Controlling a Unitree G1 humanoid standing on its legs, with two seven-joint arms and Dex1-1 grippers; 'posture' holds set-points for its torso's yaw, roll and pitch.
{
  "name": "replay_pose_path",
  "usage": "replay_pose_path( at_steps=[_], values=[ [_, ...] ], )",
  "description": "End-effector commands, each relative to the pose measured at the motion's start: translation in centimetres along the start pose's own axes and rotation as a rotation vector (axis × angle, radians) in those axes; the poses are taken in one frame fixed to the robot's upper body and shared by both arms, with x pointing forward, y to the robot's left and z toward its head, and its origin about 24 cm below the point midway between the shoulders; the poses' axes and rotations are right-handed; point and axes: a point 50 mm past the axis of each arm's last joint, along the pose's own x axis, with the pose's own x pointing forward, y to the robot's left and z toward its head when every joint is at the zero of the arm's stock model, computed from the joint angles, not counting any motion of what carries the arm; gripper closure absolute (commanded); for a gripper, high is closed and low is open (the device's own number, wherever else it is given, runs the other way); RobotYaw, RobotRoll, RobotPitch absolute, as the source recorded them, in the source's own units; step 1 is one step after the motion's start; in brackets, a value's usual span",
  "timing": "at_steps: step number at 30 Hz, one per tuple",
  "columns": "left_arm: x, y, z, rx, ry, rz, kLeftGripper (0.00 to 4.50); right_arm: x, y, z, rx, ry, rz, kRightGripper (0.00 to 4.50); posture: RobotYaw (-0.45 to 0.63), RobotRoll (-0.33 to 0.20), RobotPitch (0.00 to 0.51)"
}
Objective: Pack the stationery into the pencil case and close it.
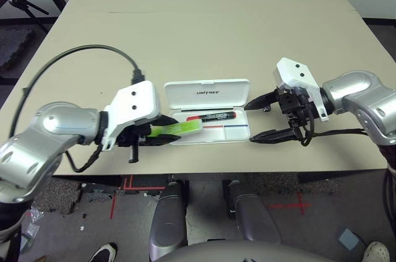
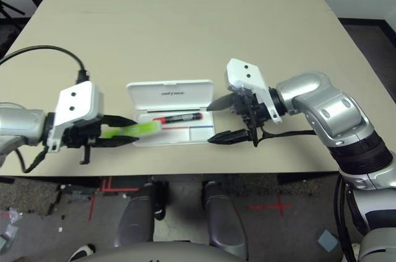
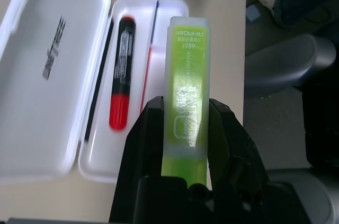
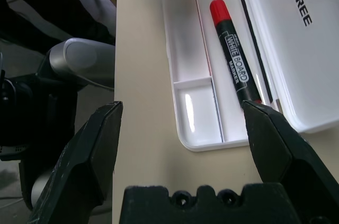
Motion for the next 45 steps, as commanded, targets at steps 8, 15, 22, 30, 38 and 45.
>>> replay_pose_path(
  at_steps=[8, 15, 22, 30, 38, 45],
  values=[
    [2.9, 0.8, -0.6, 0.054, -0.001, -0.117, 3.41, -1.1, 0.7, -0.4, 0.016, 0.024, -0.022, 0.00, -0.05, 0.000, 0.196],
    [4.7, 1.6, -1.8, 0.054, 0.028, -0.130, 3.41, -1.4, 1.2, -0.4, 0.033, 0.026, -0.042, 0.00, -0.08, 0.000, 0.207],
    [5.8, 2.0, -2.6, 0.047, 0.058, -0.130, 3.41, -1.3, 1.4, -0.3, 0.040, 0.024, -0.048, 0.00, -0.09, 0.000, 0.209],
    [6.1, 2.0, -2.8, 0.044, 0.069, -0.132, 3.41, -1.1, 1.4, -0.3, 0.042, 0.021, -0.049, 0.00, -0.09, 0.000, 0.211],
    [5.5, 2.0, -3.2, 0.037, 0.118, -0.111, 1.62, -0.9, 1.2, -0.4, 0.036, 0.018, -0.044, 0.00, -0.08, 0.000, 0.209],
    [4.7, 2.0, -3.2, 0.044, 0.112, -0.078, 0.03, -0.7, 1.1, -0.4, 0.031, 0.015, -0.038, 0.00, -0.07, 0.000, 0.206]
  ],
)
